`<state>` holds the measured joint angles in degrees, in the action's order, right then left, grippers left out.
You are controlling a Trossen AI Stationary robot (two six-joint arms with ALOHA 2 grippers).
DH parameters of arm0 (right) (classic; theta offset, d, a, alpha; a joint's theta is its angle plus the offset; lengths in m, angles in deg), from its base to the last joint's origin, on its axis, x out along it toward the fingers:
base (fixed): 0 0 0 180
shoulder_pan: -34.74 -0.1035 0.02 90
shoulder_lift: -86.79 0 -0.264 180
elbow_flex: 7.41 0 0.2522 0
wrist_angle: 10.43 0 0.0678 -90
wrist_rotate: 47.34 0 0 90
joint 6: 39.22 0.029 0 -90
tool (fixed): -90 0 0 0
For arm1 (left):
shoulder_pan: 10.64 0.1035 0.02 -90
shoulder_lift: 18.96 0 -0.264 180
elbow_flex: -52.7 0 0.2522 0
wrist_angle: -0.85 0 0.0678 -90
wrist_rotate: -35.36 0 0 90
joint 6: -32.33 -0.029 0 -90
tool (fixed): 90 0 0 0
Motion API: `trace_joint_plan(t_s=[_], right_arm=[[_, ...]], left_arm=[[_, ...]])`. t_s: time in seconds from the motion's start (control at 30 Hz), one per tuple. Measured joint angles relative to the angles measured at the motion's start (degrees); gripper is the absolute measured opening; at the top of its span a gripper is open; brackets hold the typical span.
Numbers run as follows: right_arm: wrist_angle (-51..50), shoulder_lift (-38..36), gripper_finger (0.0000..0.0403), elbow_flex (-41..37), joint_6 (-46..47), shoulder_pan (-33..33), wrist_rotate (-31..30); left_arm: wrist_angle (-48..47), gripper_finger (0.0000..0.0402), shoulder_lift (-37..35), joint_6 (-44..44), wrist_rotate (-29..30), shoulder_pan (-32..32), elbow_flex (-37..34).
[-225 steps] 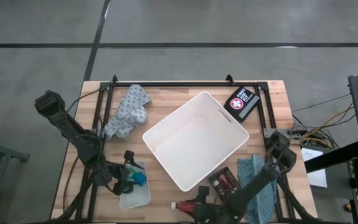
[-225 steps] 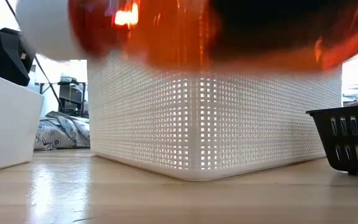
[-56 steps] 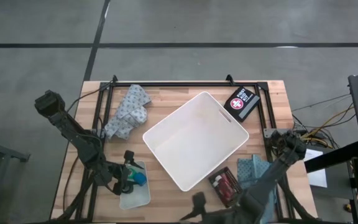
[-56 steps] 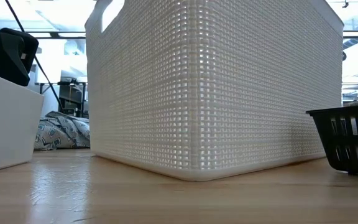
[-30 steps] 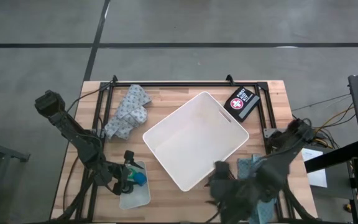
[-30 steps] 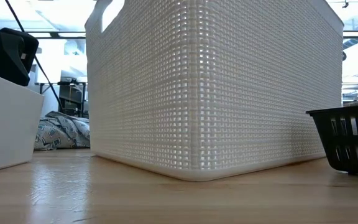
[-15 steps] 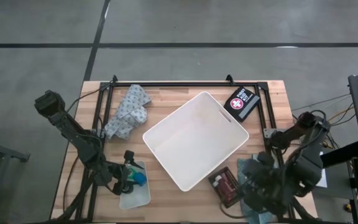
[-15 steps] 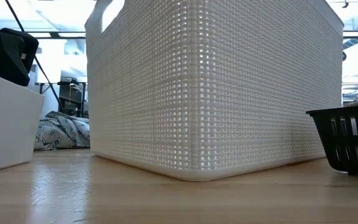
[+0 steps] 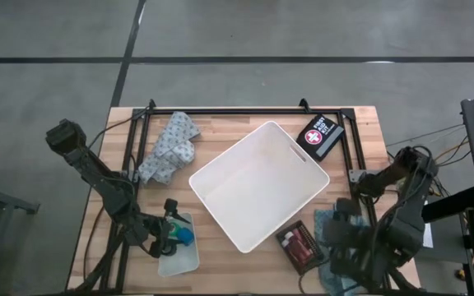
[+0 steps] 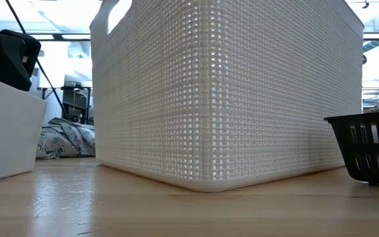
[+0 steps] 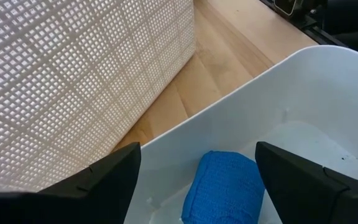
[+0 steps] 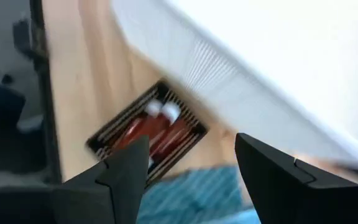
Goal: Pick & place medical supplies in basket/bin
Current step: Put the blue patient gown into the white laundry bin
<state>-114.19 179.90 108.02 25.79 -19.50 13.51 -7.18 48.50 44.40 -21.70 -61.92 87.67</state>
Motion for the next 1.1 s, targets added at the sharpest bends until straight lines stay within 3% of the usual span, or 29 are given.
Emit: trace_joint_plan(t_s=[0.2, 0.4, 0.63, 0.8, 0.9, 1.1], right_arm=[[1.6, -5.6, 0.0230, -0.1, -7.2, 1.8, -4.9], [13.0, -12.6, 0.0216, -3.4, -28.2, 1.7, -15.6], [24.8, -22.2, 0.0201, -16.6, -40.7, 2.6, -15.8], [36.9, -30.7, 0.0187, -27.9, -48.7, 3.3, -11.9], [37.9, -35.9, 0.0178, -33.1, -41.3, 3.4, -11.5], [35.4, -42.6, 0.0172, -40.1, -6.7, 4.1, -11.4]], left_arm=[[0.0, 0.0322, 0.0, 0.0, 0.0, 0.0, 0.0], [0.0, 0.0322, 0.0, 0.0, 0.0, 0.0, 0.0], [0.0, 0.0322, 0.0, 0.0, 0.0, 0.0, 0.0], [0.0, 0.0322, 0.0, 0.0, 0.0, 0.0, 0.0], [0.0, 0.0322, 0.0, 0.0, 0.0, 0.0, 0.0], [0.0, 0.0322, 0.0, 0.0, 0.0, 0.0, 0.0]])
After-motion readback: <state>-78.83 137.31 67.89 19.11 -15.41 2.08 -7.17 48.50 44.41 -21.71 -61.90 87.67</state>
